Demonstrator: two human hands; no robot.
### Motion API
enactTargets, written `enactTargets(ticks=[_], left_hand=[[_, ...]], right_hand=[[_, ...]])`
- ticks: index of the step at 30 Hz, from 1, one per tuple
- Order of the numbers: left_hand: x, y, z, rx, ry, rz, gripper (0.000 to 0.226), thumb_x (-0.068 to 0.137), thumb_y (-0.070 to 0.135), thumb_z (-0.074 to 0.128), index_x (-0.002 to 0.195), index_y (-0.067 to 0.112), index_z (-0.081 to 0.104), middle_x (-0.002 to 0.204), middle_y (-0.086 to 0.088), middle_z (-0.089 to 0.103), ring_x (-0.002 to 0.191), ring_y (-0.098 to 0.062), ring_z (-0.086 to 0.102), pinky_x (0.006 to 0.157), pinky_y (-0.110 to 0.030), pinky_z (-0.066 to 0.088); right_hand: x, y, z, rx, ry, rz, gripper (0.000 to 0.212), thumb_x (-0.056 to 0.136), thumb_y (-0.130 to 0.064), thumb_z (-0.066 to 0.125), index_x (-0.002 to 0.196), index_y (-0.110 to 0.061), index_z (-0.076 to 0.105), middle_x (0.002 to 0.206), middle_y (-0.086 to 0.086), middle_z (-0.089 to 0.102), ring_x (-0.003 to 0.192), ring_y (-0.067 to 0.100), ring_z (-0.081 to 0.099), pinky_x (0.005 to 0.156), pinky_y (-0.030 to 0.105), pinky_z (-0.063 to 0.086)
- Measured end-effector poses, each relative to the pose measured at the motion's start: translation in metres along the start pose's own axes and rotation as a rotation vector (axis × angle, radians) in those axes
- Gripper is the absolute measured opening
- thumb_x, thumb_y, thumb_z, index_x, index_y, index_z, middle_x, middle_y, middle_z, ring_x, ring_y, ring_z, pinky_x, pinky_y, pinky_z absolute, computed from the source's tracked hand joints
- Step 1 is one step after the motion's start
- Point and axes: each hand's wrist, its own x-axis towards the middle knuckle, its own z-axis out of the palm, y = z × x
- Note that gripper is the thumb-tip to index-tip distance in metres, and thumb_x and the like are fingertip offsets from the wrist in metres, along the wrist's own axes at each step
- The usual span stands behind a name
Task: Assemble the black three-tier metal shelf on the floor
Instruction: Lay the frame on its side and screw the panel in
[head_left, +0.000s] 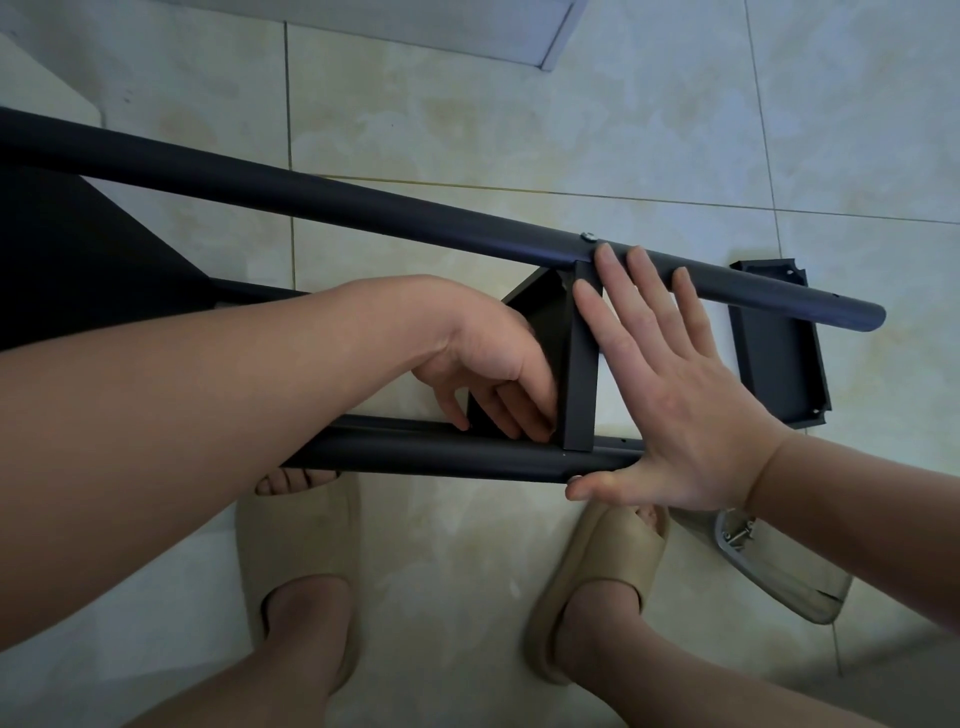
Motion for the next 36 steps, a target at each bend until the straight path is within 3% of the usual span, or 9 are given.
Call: enactTargets(ticks=[8,12,16,20,27,36], left_hand=[[0.0008,-0.0005,-0.0020,-0.025,-0.016,0.025,0.013,0.089,0.014,0.069,0.097,0.021,0.075,0.097,0.005,0.078,0.103,-0.010,0.069,0.106,-0.047,0.043],[0.0016,-0.0004,-0.0007,-0.014,-0.009,0.010,0.015,0.092,0.022,0.065,0.104,0.022,0.074,0.095,0.006,0.078,0.107,-0.014,0.068,0.102,-0.047,0.046],[0.0032,-0.0017,0.0014,0.000,0.019,0.016,0.008,0.092,0.020,0.067,0.097,0.022,0.073,0.087,0.006,0.077,0.101,-0.014,0.068,0.102,-0.046,0.047],[0.0030,-0.0020,-0.0014,-0.026,-0.011,0.040,0.011,0.089,0.013,0.069,0.094,0.020,0.074,0.091,0.004,0.077,0.097,-0.011,0.068,0.102,-0.043,0.046],[0.0032,-0.0039,-0.0014,-0.018,-0.003,0.039,0.010,0.091,0.021,0.067,0.087,0.025,0.075,0.092,0.005,0.078,0.100,-0.013,0.070,0.100,-0.050,0.049],[0.0026,-0.0018,-0.0011,-0.055,-0.047,0.031,0.014,0.089,0.010,0.067,0.094,0.020,0.075,0.097,0.001,0.076,0.100,-0.013,0.070,0.100,-0.050,0.047]], right_hand=[[0.0001,0.0008,0.0008,0.008,0.002,-0.005,0.132,0.071,-0.095,0.039,0.161,-0.004,0.004,0.168,0.020,-0.002,0.155,0.040,-0.007,0.123,0.064,0.003],[-0.0003,0.0008,0.0010,0.008,0.001,-0.004,0.132,0.070,-0.095,0.039,0.160,-0.005,0.003,0.168,0.020,-0.002,0.155,0.040,-0.006,0.123,0.065,0.003],[-0.0001,0.0009,0.0003,0.015,-0.002,-0.002,0.132,0.071,-0.095,0.038,0.161,-0.005,0.003,0.168,0.019,-0.003,0.155,0.039,-0.009,0.123,0.064,0.001],[-0.0004,0.0013,0.0014,0.006,0.004,-0.002,0.133,0.071,-0.096,0.038,0.161,-0.004,0.004,0.169,0.020,-0.003,0.155,0.039,-0.008,0.123,0.063,0.001],[-0.0005,0.0031,0.0046,0.005,0.027,-0.013,0.132,0.071,-0.097,0.035,0.161,-0.006,0.002,0.169,0.019,-0.003,0.156,0.039,-0.008,0.123,0.065,0.003],[-0.0010,0.0034,0.0048,0.006,0.028,-0.006,0.132,0.071,-0.097,0.037,0.162,-0.008,0.001,0.169,0.017,-0.005,0.156,0.038,-0.008,0.123,0.063,0.001]])
